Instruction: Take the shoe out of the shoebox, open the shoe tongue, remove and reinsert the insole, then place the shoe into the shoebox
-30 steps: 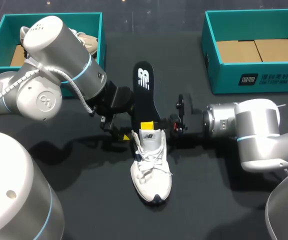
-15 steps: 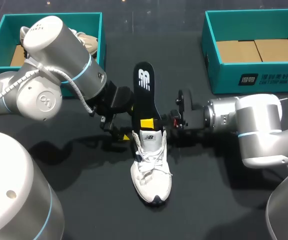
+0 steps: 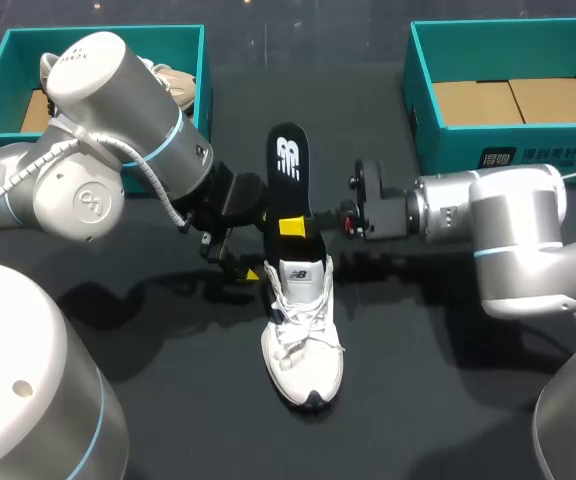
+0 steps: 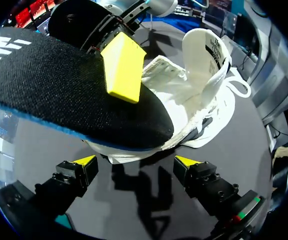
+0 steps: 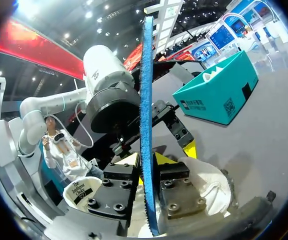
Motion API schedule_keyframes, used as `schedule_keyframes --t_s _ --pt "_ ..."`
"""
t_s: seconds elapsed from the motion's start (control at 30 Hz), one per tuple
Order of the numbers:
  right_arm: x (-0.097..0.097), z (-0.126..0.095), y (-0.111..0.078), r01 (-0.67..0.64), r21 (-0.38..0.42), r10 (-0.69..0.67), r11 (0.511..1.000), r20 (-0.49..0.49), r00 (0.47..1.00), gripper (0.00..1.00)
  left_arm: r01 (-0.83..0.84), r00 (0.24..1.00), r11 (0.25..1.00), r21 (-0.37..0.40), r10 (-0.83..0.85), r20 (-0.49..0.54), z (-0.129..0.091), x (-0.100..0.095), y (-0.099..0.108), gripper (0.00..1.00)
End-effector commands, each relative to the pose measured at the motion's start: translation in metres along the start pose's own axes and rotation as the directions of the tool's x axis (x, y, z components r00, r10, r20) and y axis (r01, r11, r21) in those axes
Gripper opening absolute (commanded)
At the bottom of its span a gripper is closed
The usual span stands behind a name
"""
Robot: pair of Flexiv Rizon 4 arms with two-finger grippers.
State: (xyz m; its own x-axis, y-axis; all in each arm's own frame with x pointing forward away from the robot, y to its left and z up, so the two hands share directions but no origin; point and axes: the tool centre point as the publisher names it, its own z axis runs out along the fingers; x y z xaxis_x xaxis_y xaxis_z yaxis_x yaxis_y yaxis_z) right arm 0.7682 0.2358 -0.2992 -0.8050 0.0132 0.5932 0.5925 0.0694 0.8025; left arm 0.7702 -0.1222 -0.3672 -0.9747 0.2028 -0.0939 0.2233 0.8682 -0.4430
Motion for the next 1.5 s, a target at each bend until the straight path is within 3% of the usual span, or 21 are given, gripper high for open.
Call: schedule_keyframes --t_s 0.03,0.47,0.77,0.97,1.0,1.1,1.13,1.23,1.37,1.5 --pt "0.0 0.001 0.0 -0.016 0.0 0.016 1.0 0.015 1.0 0.0 -0.001 1.0 1.0 0.0 0.001 0.0 0.001 0.0 0.0 1.0" --pt "-0.008 0.0 -0.033 -0.128 -0.021 0.129 0.992 0.048 0.991 0.0 -0.001 1.0 1.0 0.0 0.001 0.0 0.001 0.0 0.0 1.0" --pt "-0.001 0.002 -0.059 -0.176 -0.044 0.178 0.983 0.064 0.982 0.0 -0.001 1.0 1.0 0.0 0.001 0.0 0.001 0.0 0.0 1.0" --pt "0.004 0.004 -0.056 -0.154 -0.043 0.156 0.987 0.073 0.985 0.0 -0.001 1.0 1.0 0.0 0.001 0.0 0.001 0.0 0.0 1.0" --pt "0.005 0.005 -0.055 -0.149 -0.041 0.151 0.988 0.073 0.986 0.04 -0.001 1.0 1.0 0.0 0.001 0.0 0.001 0.0 0.0 1.0" --pt "0.007 0.006 -0.047 -0.12 -0.036 0.122 0.992 0.069 0.99 0.31 -0.001 1.0 1.0 0.0 0.001 0.0 0.001 0.0 0.0 1.0" --pt "0.008 0.006 -0.045 -0.111 -0.032 0.113 0.993 0.069 0.991 0.35 -0.001 1.0 1.0 0.0 0.001 0.0 0.001 0.0 0.0 1.0" --pt "0.009 0.007 -0.036 -0.085 -0.019 0.086 0.996 0.076 0.993 0.35 -0.001 1.0 1.0 0.0 0.001 0.0 0.001 0.0 0.0 1.0" --pt "0.009 0.007 -0.028 -0.059 -0.012 0.06 0.998 0.083 0.995 0.24 -0.001 1.0 1.0 0.0 0.001 0.0 0.001 0.0 0.0 1.0" --pt "0.01 0.005 -0.022 -0.044 -0.004 0.044 0.999 0.087 0.995 0.21 -0.001 1.0 1.0 0.0 0.001 0.0 0.001 0.0 0.0 1.0"
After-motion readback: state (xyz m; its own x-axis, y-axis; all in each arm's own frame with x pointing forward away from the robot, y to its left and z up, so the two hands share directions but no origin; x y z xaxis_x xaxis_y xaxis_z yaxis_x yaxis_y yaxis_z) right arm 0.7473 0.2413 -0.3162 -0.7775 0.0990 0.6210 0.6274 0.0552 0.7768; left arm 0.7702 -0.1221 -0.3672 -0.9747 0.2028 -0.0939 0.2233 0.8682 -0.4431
